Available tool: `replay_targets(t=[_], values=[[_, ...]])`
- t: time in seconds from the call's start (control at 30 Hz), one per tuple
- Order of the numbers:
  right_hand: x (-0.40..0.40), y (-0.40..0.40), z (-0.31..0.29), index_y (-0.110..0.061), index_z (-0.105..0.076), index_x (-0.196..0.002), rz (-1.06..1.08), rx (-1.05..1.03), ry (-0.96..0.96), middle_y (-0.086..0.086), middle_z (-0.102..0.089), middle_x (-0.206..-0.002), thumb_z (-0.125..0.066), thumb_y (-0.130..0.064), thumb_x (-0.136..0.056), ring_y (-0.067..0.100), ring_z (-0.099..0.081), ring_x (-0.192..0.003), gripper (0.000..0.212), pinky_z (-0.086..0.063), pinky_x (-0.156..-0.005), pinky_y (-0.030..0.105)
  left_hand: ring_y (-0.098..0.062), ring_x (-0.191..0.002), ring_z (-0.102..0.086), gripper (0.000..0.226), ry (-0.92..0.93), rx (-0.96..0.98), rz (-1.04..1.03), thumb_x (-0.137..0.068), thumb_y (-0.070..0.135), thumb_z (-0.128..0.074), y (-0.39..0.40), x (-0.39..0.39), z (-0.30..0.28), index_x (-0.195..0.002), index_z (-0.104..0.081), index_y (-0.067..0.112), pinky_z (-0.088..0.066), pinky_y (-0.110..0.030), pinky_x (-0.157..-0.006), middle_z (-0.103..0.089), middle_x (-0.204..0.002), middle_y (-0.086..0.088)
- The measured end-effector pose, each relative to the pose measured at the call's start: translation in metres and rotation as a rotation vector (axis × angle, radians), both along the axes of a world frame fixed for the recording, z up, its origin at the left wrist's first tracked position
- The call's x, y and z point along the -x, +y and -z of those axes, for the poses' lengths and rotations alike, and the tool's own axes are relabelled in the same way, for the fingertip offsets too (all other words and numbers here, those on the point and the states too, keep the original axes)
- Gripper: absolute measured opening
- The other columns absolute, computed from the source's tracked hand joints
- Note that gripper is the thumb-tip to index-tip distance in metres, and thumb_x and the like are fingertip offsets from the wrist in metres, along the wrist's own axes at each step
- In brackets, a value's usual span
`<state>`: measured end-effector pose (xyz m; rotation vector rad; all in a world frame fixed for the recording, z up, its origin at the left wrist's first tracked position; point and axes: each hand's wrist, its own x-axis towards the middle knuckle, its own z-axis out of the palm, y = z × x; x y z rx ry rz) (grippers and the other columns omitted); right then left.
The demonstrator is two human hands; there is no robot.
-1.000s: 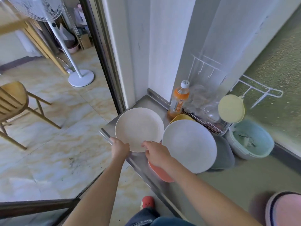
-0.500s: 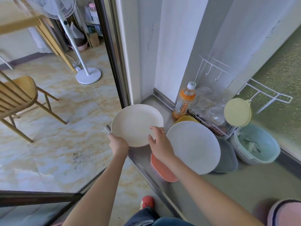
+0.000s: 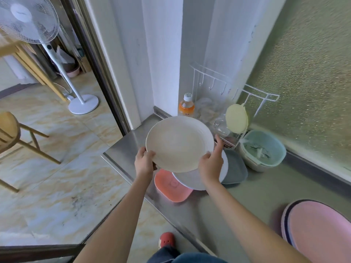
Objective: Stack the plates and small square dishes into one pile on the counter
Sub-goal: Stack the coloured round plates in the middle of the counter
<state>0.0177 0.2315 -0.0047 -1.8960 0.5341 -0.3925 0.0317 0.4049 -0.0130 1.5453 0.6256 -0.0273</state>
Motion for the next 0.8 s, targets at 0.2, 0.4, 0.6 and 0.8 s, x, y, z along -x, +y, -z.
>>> replay_targets(t=[0.2,0.4,0.6,0.8], values=[[0.058,-0.100,0.009,-0.016,-0.039,-0.137,0.119,0.039,0.001,0.008,-0.055,-0.127,-0.038,0.005,-0.091,0.024,-0.053,-0.115,0.051,-0.039,-0.090,0.025,-0.026,-0.070,-0.051,0.023,0.005,-0.112,0.226,-0.082,0.030,-0.048,-0.083,0.029,0.000,-0.089,-0.061,0.012,-0.045,-0.030,-0.055,-0.055,-0.079,-0.008],[0.138,-0.218,0.025,-0.018,-0.044,-0.132,0.240,0.137,0.146,0.012,-0.064,-0.112,-0.040,-0.018,-0.097,0.032,-0.060,-0.100,0.034,-0.046,-0.078,0.037,-0.032,-0.070,-0.055,0.032,-0.087,-0.500,0.526,-0.095,0.025,-0.035,-0.193,0.078,0.016,-0.083,-0.051,0.000,-0.046,-0.039,-0.059,-0.058,-0.074,-0.013],[0.224,-0.310,0.032,-0.018,-0.049,-0.127,0.282,0.336,0.269,0.005,-0.063,-0.106,-0.036,-0.021,-0.098,0.024,-0.057,-0.087,0.031,-0.038,-0.068,0.028,-0.041,-0.097,-0.060,0.028,-0.101,-0.649,0.868,-0.097,0.018,-0.028,-0.290,0.126,0.024,-0.117,-0.044,0.007,-0.046,-0.040,-0.077,-0.063,-0.105,-0.022],[0.280,-0.361,0.058,-0.016,-0.047,-0.124,0.342,0.443,0.511,0.012,-0.068,-0.100,-0.036,-0.022,-0.098,0.033,-0.062,-0.089,0.029,-0.044,-0.065,0.035,-0.039,-0.101,-0.061,0.029,-0.030,-0.854,1.081,-0.099,0.020,-0.029,-0.351,0.169,0.031,-0.125,-0.034,0.007,-0.043,-0.040,-0.074,-0.061,-0.112,-0.023]])
